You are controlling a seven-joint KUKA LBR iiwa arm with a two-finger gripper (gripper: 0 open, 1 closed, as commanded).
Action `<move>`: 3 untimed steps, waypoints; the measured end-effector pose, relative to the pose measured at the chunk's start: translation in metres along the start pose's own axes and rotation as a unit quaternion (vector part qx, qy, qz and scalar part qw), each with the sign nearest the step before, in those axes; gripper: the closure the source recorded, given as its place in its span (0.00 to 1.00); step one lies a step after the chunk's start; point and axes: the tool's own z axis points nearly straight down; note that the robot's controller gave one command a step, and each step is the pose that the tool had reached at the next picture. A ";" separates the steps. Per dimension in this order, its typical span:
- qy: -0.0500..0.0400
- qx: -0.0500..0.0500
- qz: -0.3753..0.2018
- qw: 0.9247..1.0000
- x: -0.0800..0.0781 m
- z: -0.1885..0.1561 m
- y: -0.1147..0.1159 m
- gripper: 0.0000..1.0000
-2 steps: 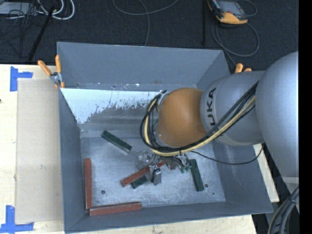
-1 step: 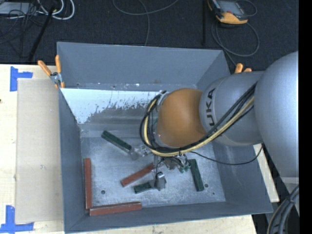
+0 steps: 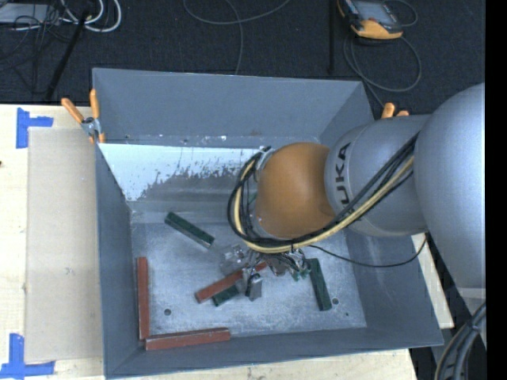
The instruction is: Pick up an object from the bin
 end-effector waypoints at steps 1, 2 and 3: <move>-0.004 0.000 0.000 1.000 -0.001 0.002 0.000 0.00; 0.000 0.000 0.001 1.000 0.000 0.002 0.000 1.00; -0.004 0.000 0.001 1.000 -0.001 0.002 0.000 0.00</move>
Offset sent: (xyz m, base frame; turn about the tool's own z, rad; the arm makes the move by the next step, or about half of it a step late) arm 0.0000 0.0000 0.0000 0.0000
